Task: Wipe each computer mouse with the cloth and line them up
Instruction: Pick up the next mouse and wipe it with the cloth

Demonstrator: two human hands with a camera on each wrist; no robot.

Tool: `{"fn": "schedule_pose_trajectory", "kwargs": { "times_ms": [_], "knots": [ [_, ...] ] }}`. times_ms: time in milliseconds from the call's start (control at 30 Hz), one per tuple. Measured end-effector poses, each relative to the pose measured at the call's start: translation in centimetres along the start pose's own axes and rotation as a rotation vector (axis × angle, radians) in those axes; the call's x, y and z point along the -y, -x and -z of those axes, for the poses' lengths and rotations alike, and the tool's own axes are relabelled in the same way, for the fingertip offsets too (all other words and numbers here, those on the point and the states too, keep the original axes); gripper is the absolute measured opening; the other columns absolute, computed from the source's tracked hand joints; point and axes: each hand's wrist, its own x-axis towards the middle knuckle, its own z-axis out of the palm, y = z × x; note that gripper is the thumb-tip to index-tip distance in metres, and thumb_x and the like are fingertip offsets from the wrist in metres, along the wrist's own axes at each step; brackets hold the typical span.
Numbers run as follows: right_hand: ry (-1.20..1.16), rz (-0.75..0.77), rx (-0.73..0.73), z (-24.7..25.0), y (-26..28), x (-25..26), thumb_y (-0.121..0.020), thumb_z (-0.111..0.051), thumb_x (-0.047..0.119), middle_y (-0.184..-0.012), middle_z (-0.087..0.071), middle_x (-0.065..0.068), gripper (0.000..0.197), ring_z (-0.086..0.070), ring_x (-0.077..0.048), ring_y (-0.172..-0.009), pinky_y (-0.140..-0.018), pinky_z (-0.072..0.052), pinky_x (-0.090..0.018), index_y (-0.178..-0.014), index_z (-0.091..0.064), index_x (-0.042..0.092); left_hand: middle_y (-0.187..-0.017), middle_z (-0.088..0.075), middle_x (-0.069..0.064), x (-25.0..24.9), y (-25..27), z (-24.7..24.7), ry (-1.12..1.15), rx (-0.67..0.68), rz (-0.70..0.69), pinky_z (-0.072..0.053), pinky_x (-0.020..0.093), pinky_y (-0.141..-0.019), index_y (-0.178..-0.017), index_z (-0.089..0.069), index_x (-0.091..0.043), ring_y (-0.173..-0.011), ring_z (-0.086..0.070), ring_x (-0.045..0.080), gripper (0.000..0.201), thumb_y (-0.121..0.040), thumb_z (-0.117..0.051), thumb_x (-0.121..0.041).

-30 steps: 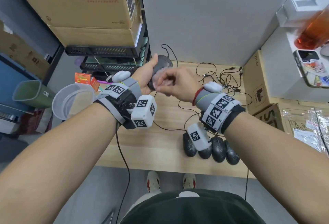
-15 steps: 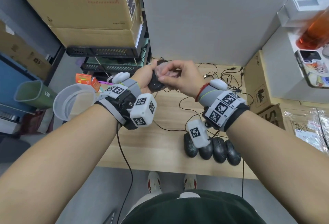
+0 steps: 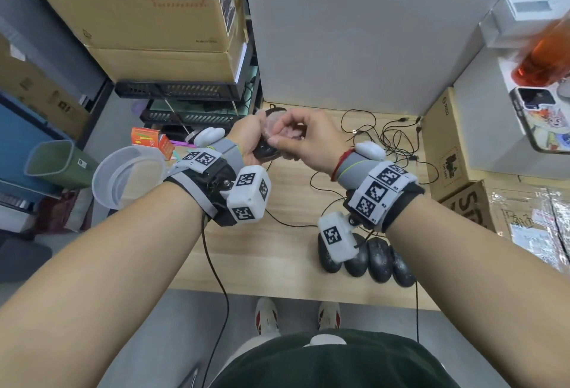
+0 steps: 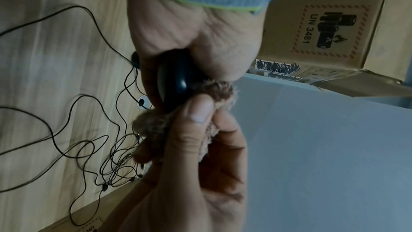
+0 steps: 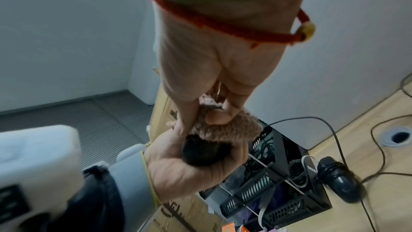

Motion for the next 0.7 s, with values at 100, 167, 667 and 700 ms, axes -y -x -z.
{"fn": "schedule_pose_trajectory", "kwargs": {
  "times_ms": [100,167,667,700],
  "knots": [
    [0.013,0.006,0.097,0.2,0.2,0.8,-0.08,-0.081,0.007,-0.063,-0.063,-0.002,0.016,-0.063,-0.019,-0.053,-0.049,-0.051,-0.027,-0.082,-0.067,0.014,-0.119,-0.067,0.021,0.1,-0.1,0.5,-0.02,0.025,0.015,-0.058,0.036,-0.056,-0.135,-0.054,-0.001,-0.078,-0.071,0.031,0.055,-0.109,-0.026,-0.041],
    [-0.022,-0.009,-0.02,1.0,-0.6,0.7,-0.081,-0.079,0.005,-0.068,-0.062,-0.001,0.017,-0.062,-0.011,-0.054,-0.05,-0.054,-0.027,-0.082,-0.065,0.014,-0.114,-0.067,0.018,0.2,0.3,0.1,-0.021,0.062,-0.009,-0.058,0.033,-0.057,-0.136,-0.053,-0.005,-0.072,-0.071,0.028,0.049,-0.11,-0.028,-0.038],
    [-0.028,-0.042,-0.202,0.8,-1.1,0.0,-0.085,-0.076,0.014,-0.074,-0.057,0.008,0.023,-0.055,-0.004,-0.059,-0.062,-0.054,-0.034,-0.081,-0.057,0.026,-0.11,-0.069,0.014,0.4,-0.2,0.4,-0.082,0.022,-0.034,-0.055,0.031,-0.055,-0.128,-0.056,-0.01,-0.08,-0.069,0.029,0.037,-0.106,-0.042,-0.035],
    [-0.035,-0.064,-0.255,1.1,-1.3,-0.2,-0.083,-0.076,0.021,-0.074,-0.058,0.01,0.02,-0.057,-0.007,-0.063,-0.067,-0.055,-0.039,-0.08,-0.057,0.028,-0.113,-0.07,0.013,0.6,-0.1,0.2,-0.118,0.011,-0.028,-0.055,0.03,-0.056,-0.129,-0.056,-0.012,-0.086,-0.067,0.031,0.039,-0.105,-0.044,-0.04]
  ]
}}
